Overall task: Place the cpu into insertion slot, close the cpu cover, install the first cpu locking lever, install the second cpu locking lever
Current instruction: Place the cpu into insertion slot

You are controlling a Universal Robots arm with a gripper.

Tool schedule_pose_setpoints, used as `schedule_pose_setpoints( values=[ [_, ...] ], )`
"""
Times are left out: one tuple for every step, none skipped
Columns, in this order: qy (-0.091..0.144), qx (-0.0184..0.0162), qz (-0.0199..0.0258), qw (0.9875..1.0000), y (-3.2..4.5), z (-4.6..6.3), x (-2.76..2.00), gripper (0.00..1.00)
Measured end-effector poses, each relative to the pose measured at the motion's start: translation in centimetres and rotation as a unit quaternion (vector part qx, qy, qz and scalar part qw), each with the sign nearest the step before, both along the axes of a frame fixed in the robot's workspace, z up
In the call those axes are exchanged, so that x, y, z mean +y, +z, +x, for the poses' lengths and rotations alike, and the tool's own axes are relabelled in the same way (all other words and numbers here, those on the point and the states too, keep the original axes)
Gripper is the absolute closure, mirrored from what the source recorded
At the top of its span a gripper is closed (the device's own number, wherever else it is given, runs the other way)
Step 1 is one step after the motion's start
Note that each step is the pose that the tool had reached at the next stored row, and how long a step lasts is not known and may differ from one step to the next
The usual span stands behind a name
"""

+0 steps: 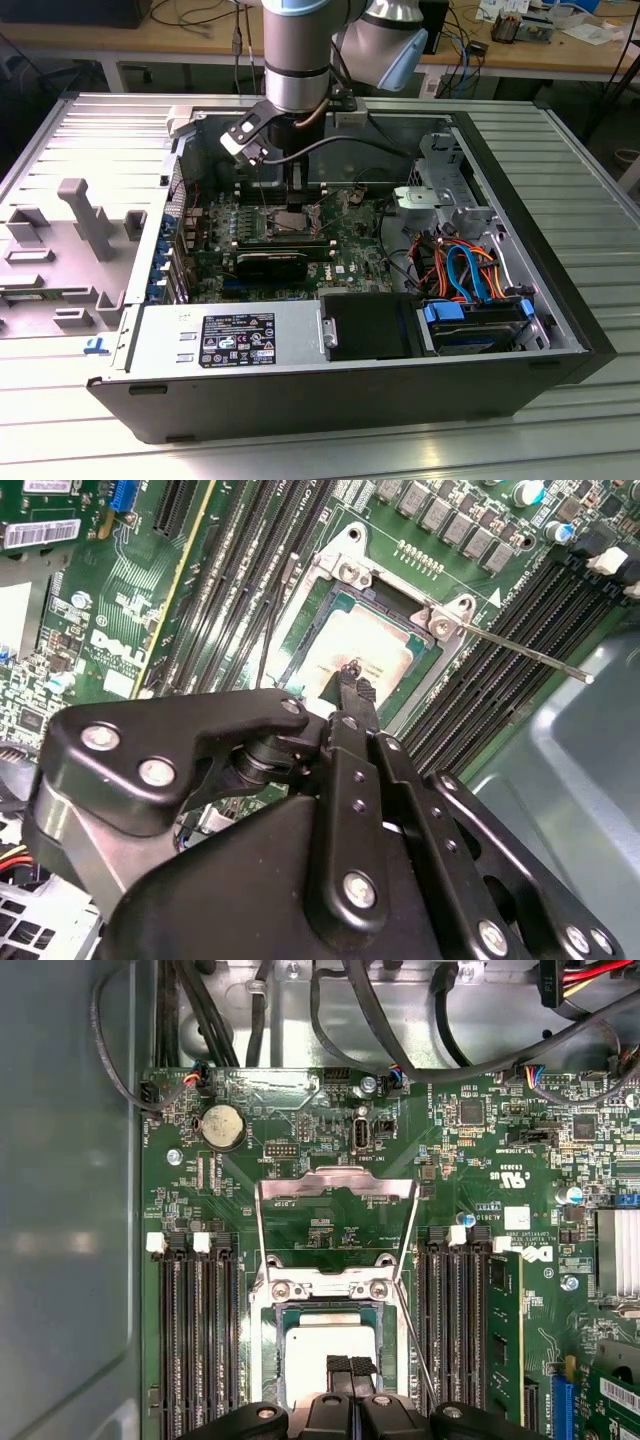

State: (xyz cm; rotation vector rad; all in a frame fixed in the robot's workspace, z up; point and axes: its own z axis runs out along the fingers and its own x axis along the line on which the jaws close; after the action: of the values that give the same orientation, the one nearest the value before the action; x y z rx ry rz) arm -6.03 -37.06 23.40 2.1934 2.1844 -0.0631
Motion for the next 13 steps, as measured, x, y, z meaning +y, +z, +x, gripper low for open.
schedule_pose_setpoints(
  values=[
    [0.0, 0.0, 0.0, 1.0, 0.04, 0.0, 0.0, 0.89],
    [0.0, 0.0, -0.0001, 1.0, 0.11, 0.0, -0.01, 0.89],
    [0.0, 0.0, -0.0001, 1.0, 0.21, 0.0, -0.01, 0.89],
    [0.0, 0.0, 0.0, 1.0, 0.47, 0.0, 0.0, 0.89],
    [0.0, 0.0, 0.0, 1.0, 0.54, 0.0, 0.0, 0.89],
    [0.0, 0.0, 0.0, 1.0, 0.6, 0.0, 0.0, 0.89],
    [0.0, 0.0001, 0.0, 1.0, 0.67, 0.0, 0.0, 0.89],
    [0.0, 0.0001, -0.0001, 1.0, 0.75, 0.0, 0.0, 0.89],
    [0.0, 0.0001, 0.0, 1.0, 0.9, 0.0, 0.0, 0.89],
    [0.0, 0.0001, 0.0, 1.0, 1.02, 0.0, 0.0, 0.89],
    [0.0, 0.0001, 0.0, 1.0, 1.15, 0.0, 0.0, 0.89],
    [0.0, 0.0001, 0.0, 1.0, 1.26, 0.0, 0.0, 0.89],
    [0.0, 0.0001, 0.0, 1.0, 1.4, 0.0, 0.0, 0.89]
  ],
)
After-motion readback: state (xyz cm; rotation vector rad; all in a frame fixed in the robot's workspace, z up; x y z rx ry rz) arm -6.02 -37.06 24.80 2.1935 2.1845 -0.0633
